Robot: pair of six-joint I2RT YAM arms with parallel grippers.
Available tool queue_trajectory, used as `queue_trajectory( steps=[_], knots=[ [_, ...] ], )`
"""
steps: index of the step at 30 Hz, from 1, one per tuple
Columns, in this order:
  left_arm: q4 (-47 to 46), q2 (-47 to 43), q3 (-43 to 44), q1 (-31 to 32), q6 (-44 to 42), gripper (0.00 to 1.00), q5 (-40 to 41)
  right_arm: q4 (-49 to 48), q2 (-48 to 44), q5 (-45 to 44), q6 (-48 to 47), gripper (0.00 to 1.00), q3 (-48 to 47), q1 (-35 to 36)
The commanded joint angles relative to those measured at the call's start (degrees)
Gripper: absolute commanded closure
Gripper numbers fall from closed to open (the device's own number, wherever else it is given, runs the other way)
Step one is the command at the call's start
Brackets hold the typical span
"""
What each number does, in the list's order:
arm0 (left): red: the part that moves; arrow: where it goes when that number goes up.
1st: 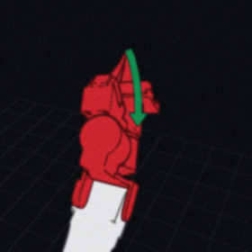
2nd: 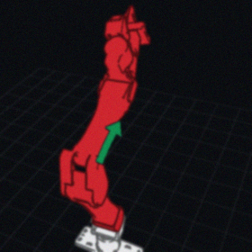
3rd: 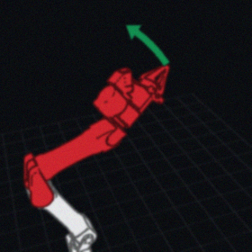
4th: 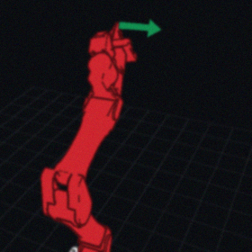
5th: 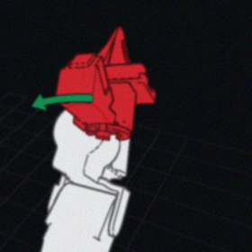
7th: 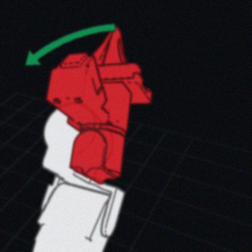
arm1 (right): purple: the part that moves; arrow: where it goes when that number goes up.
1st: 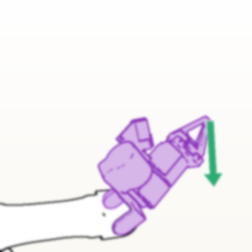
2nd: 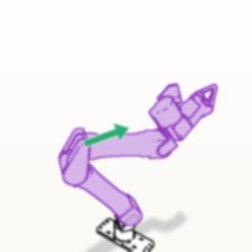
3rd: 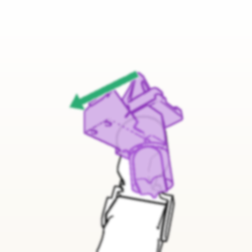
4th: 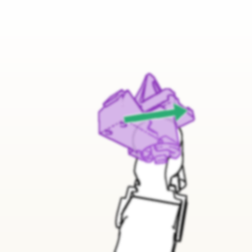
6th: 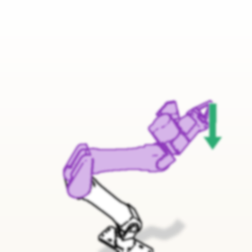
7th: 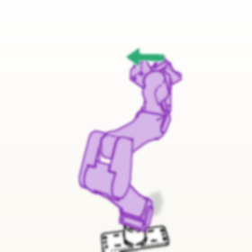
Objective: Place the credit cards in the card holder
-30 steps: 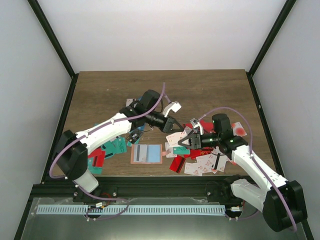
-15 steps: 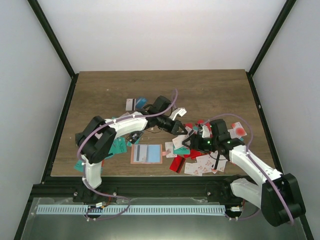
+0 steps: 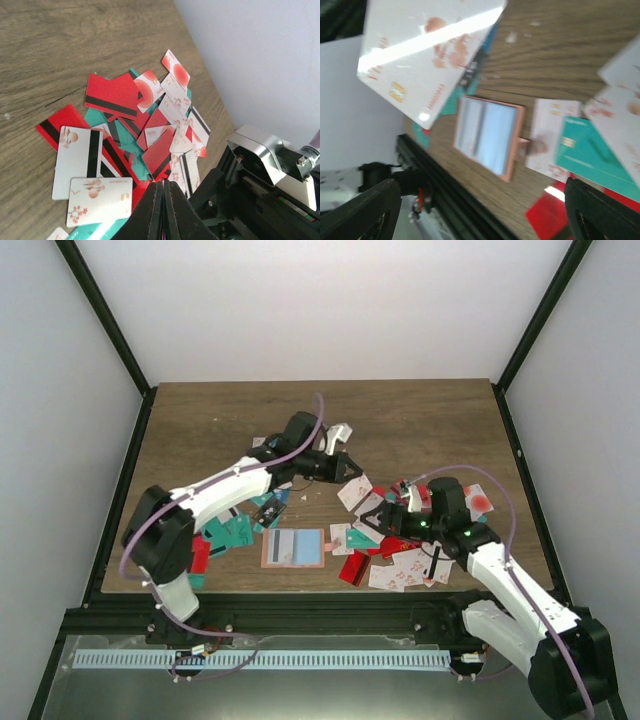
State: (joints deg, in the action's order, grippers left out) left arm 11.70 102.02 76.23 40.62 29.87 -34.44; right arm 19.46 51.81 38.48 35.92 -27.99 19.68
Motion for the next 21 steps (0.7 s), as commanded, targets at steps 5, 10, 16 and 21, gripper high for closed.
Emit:
queue_trajectory(
  steps=[5, 10, 16, 21],
  knots=[
    [-2.4, -10.3, -5.4, -2.0, 15.6, 0.96, 5.1, -21.4, 0.9, 18.5, 6.9, 0.13, -1.0, 0.1],
    [-2.3, -13.1, -4.0, -2.3, 19.3, 0.96, 7.3, -28.7, 3.0, 19.7, 11.5, 0.18, -3.3, 0.1],
    [-5.1, -15.5, -3.9, -2.4, 22.1, 0.96, 6.4, -42.6, 5.2, 15.9, 23.0, 0.23, -2.8, 0.1],
    [-7.5, -17.3, -4.2, -2.4, 23.8, 0.96, 6.4, -49.1, 9.2, 13.6, 30.2, 0.38, -4.9, 0.1]
  ],
)
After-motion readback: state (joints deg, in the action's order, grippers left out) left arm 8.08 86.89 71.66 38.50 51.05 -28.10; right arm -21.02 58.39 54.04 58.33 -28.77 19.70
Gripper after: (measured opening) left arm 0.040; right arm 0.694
